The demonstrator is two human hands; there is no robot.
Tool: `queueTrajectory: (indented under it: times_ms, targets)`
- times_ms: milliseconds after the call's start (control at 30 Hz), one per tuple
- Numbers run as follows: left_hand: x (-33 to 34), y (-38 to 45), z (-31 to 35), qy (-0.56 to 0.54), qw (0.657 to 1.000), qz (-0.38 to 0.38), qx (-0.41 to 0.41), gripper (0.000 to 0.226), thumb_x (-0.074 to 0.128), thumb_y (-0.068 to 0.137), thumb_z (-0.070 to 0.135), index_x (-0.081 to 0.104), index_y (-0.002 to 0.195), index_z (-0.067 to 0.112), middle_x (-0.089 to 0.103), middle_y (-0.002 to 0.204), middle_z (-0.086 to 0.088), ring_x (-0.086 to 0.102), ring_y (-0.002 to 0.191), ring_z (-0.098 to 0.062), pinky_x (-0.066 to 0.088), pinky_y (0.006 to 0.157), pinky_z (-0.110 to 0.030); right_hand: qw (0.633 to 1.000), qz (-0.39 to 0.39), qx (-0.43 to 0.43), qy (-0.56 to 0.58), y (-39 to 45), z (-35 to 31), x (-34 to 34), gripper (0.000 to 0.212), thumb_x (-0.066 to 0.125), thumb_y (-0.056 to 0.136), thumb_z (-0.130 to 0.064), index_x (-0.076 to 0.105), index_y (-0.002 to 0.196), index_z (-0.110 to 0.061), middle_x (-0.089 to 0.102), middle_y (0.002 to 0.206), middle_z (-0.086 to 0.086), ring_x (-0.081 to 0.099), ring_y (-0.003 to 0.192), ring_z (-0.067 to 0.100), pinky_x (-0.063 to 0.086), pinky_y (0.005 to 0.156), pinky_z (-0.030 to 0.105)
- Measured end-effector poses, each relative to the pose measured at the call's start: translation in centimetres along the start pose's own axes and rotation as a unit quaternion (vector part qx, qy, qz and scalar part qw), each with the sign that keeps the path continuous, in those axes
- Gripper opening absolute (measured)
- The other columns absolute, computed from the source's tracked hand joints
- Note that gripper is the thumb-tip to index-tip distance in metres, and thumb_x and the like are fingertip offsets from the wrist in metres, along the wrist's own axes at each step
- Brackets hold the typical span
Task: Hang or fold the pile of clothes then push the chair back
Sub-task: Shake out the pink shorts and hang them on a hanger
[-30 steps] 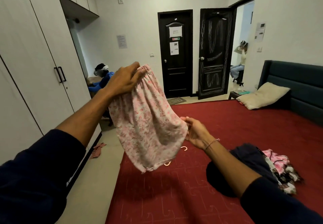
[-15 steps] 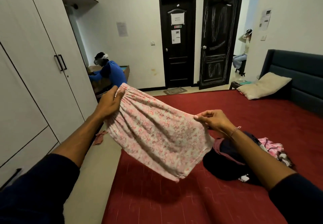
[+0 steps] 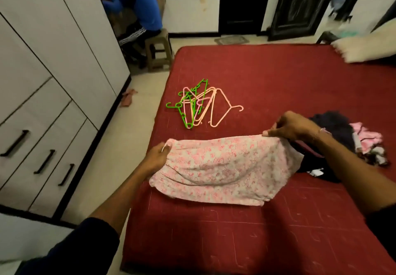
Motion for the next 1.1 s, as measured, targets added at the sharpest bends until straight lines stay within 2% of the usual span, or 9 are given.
queueTrajectory:
  times_ms: [200,300,400,500,700,800,900,1000,1100]
  targets:
    - [8.9,4.7,-11.9,-0.042,0.995,0.053,-0.075,0.027,0.040,0.107,0.031,0.055,0.122,0.015,0.062,0.107,0.005,0.060,0.105,-0.019,0.045,0.071,-0.018,0.994,-0.088,0.007,-0.072,16.4,5.0,16.1,0.033,0.079,0.083,-0.042,0.067,0.068,-0.015,0.061,0.060,-0.008,0.056,0.055,0.005,0.035,0.043,0.015]
    - [12.9,7.5,-19.6,0.011,0.992,0.099,-0.079,0.030,0.043,0.106,0.032,0.060,0.122,0.013,0.068,0.110,-0.004,0.064,0.106,-0.029,0.047,0.079,-0.029,0.996,-0.060,-0.007,-0.072,22.9,9.5,26.9,0.027,0.074,0.088,-0.041,0.067,0.073,-0.020,0.056,0.058,-0.011,0.055,0.055,0.007,0.031,0.042,0.015]
    - [14.3,9.1,-23.8,0.027,0.985,0.150,-0.085,0.023,0.044,0.105,0.033,0.058,0.101,0.016,0.063,0.086,0.007,0.062,0.084,-0.022,0.040,0.063,-0.025,0.998,0.029,-0.019,-0.060,25.9,12.5,34.1,0.029,0.065,0.094,-0.042,0.062,0.070,-0.025,0.060,0.064,-0.006,0.060,0.067,0.020,0.041,0.054,0.023]
    - [14.1,10.6,-24.0,0.063,0.980,0.188,-0.035,0.025,0.045,0.104,0.037,0.053,0.088,0.020,0.058,0.075,0.009,0.055,0.067,-0.012,0.035,0.060,-0.027,0.979,0.145,-0.072,-0.120,26.8,13.4,36.0,0.022,0.050,0.100,-0.047,0.058,0.092,-0.028,0.059,0.083,-0.006,0.054,0.076,0.018,0.047,0.069,0.032]
    - [13.2,12.2,-24.6,0.050,0.971,0.225,-0.064,0.039,0.045,0.102,0.047,0.055,0.091,0.011,0.063,0.078,-0.001,0.060,0.068,-0.019,0.044,0.057,-0.029,0.965,0.125,-0.134,-0.188,27.8,12.8,34.8,0.039,0.035,0.104,-0.051,0.050,0.117,-0.018,0.054,0.082,-0.002,0.049,0.068,0.014,0.041,0.061,0.030]
    - [13.0,12.0,-25.5,0.071,0.961,0.207,-0.168,0.050,0.049,0.097,0.057,0.058,0.087,0.010,0.062,0.084,-0.005,0.058,0.078,-0.024,0.040,0.065,-0.032,0.965,0.166,-0.084,-0.182,26.2,11.7,35.3,0.045,0.030,0.102,-0.051,0.048,0.123,-0.015,0.059,0.106,0.008,0.052,0.095,0.024,0.045,0.087,0.041]
    - [13.4,11.1,-25.8,0.090,0.966,0.166,-0.179,0.053,0.044,0.096,0.060,0.063,0.076,0.015,0.065,0.076,-0.003,0.063,0.072,-0.025,0.046,0.065,-0.033,0.962,0.230,-0.089,-0.121,22.2,8.7,38.0,0.047,0.020,0.105,-0.052,0.046,0.125,-0.018,0.055,0.124,0.008,0.047,0.118,0.025,0.040,0.105,0.045]
    - [13.7,11.0,-25.1,0.107,0.979,0.116,-0.131,0.037,0.047,0.099,0.047,0.057,0.085,0.014,0.063,0.077,0.002,0.064,0.071,-0.022,0.050,0.066,-0.033,0.969,0.140,-0.144,-0.145,18.0,5.0,42.8,0.056,0.027,0.101,-0.059,0.044,0.139,-0.021,0.046,0.149,0.010,0.034,0.143,0.031,0.026,0.119,0.058]
    - [13.9,10.9,-25.2,0.112,0.989,0.076,-0.063,0.013,0.049,0.103,0.025,0.044,0.099,0.013,0.065,0.082,0.002,0.065,0.066,-0.021,0.048,0.055,-0.030,0.965,0.053,-0.154,-0.206,16.0,4.1,46.4,0.080,0.019,0.090,-0.082,0.020,0.157,-0.038,0.007,0.168,0.009,0.002,0.154,0.039,-0.004,0.118,0.069]
Point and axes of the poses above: each hand's wrist, its own y-axis towards the middle knuckle, its own x-axis out of the palm, z = x × y, the point moved 3 cm from there along y, towards the middle knuckle
